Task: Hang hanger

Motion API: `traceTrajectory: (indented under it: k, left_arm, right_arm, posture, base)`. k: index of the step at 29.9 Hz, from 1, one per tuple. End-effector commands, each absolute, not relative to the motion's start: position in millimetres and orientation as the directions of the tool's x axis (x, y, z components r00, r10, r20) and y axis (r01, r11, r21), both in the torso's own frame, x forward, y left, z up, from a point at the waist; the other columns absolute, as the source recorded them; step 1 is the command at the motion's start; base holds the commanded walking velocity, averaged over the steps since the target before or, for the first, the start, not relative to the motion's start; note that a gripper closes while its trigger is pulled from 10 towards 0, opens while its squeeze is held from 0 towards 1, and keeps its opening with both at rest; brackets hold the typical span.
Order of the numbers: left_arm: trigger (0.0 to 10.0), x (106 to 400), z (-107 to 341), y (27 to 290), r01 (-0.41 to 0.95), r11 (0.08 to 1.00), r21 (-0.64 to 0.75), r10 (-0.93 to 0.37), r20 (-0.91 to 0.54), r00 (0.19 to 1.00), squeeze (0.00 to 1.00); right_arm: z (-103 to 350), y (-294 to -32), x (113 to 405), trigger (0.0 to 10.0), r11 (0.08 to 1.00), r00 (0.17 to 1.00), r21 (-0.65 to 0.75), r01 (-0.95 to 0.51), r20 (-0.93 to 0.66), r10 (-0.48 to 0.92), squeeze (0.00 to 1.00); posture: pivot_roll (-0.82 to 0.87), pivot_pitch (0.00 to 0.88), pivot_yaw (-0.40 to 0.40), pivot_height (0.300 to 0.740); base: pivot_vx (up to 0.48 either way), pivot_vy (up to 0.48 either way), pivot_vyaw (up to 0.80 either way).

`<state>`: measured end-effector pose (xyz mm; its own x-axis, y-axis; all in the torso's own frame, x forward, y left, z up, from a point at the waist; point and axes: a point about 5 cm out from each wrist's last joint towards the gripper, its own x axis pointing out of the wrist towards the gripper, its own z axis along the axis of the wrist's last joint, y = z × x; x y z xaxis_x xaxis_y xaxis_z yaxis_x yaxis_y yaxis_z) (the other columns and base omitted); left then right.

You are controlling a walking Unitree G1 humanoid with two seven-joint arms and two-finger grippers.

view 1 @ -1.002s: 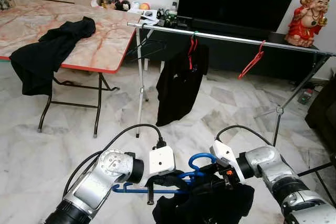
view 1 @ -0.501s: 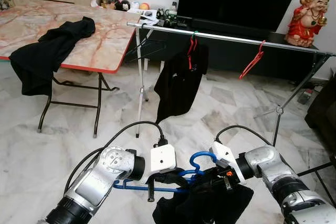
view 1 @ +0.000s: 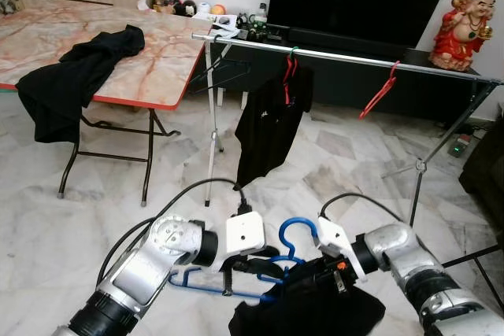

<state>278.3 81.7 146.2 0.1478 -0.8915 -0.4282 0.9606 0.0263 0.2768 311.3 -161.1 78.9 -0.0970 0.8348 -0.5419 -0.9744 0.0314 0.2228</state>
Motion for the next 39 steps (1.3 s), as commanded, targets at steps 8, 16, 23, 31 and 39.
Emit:
traceTrajectory:
  k: [8,16,23,31,39]
  left_arm:
    - [10.0,278,150,99,0.96,0.027,0.277,-0.873,-0.462,0.158,1.0]
    - [10.0,291,149,148,0.89,0.32,0.325,-0.794,-0.421,0.439,1.0]
    - [10.0,285,123,170,0.828,0.488,0.274,-0.715,-0.419,0.56,1.0]
    - [10.0,292,88,169,0.74,0.636,0.221,-0.627,-0.411,0.662,0.0]
    - [10.0,295,60,151,0.739,0.663,0.117,-0.642,-0.419,0.642,0.0]
  right_arm:
    - [74,-176,309,0.0,0.082,-0.058,0.196,-0.977,-0.618,0.784,0.0]
    - [72,-200,316,0.0,0.295,0.189,0.051,-0.954,-0.665,0.723,0.0]
    - [99,-203,331,0.0,0.349,0.311,-0.035,-0.937,-0.544,0.78,0.0]
    - [135,-187,346,0.0,0.264,0.311,-0.166,-0.95,-0.451,0.836,0.0]
    - [167,-170,353,0.0,0.157,0.247,-0.253,-0.955,-0.378,0.892,0.0]
  posture:
    - [0.16,0.0,-0.148,0.74]
    - [0.17,0.0,-0.144,0.74]
    - [0.17,0.0,-0.141,0.74]
    - [0.15,0.0,-0.132,0.74]
    - [0.14,0.0,-0.138,0.74]
  base:
    - [0.0,0.0,0.0]
    - [0.0,0.0,0.0]
    - [0.0,0.0,0.0]
    - [0.0,0.0,0.0]
    - [0.0,0.0,0.0]
